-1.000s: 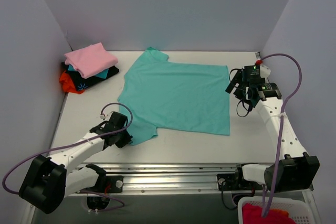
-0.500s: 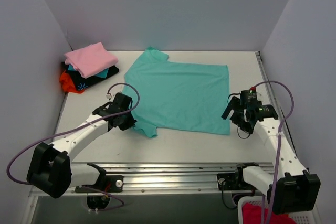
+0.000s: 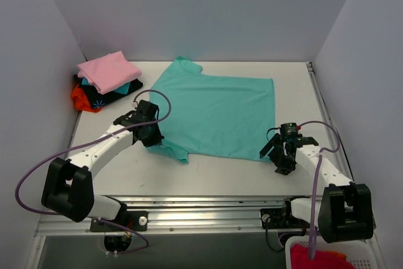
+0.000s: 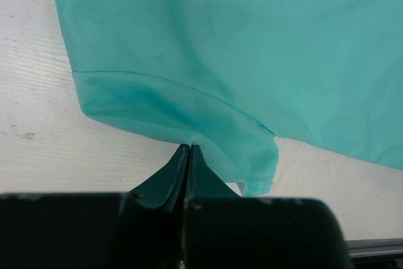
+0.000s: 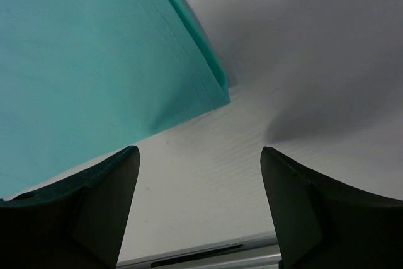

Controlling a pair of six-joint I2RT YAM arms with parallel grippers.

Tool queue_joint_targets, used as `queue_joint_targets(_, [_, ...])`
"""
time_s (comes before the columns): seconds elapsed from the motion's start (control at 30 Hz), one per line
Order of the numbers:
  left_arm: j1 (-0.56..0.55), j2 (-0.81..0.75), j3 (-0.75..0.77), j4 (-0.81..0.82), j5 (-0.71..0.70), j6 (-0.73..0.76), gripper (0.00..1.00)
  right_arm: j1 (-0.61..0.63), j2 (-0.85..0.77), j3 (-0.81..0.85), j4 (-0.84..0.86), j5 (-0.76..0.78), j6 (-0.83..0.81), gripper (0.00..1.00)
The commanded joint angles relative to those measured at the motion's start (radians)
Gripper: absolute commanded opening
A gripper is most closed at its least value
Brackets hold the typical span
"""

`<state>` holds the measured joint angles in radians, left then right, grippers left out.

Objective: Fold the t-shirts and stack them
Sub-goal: Fold the tshirt

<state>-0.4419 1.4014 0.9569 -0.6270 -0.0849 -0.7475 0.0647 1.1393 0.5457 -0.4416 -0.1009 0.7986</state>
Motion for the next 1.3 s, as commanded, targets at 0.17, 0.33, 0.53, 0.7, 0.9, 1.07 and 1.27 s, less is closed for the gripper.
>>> queue_joint_targets(0.17, [0.089, -0.039, 0.022, -0.022, 0.048, 0.08, 0.02, -0.013, 0.094, 0.046, 0.101, 0.092, 0.05, 0.7])
queue_joint_targets(0.33, [0.124, -0.042, 0.017, -0.028, 0.056, 0.103, 0.02, -0.013, 0.135, 0.066, 0.107, 0.153, 0.06, 0.66])
queue_joint_targets(0.53, [0.161, -0.045, 0.005, -0.016, 0.074, 0.117, 0.02, -0.011, 0.16, 0.063, 0.118, 0.173, 0.063, 0.46])
queue_joint_targets(0.7, [0.189, -0.05, -0.006, -0.007, 0.08, 0.123, 0.02, -0.014, 0.166, 0.083, 0.09, 0.193, 0.053, 0.22])
queue_joint_targets(0.9, [0.209, -0.064, 0.018, -0.023, 0.085, 0.125, 0.02, -0.014, 0.139, 0.143, 0.001, 0.227, 0.022, 0.0])
queue_joint_targets(1.07, [0.209, -0.079, 0.083, -0.126, 0.085, 0.126, 0.02, -0.013, 0.08, 0.189, -0.113, 0.225, 0.007, 0.0])
queue_joint_targets(1.27, [0.21, -0.059, 0.186, -0.171, 0.085, 0.125, 0.02, -0.016, 0.051, 0.279, -0.198, 0.214, -0.01, 0.0])
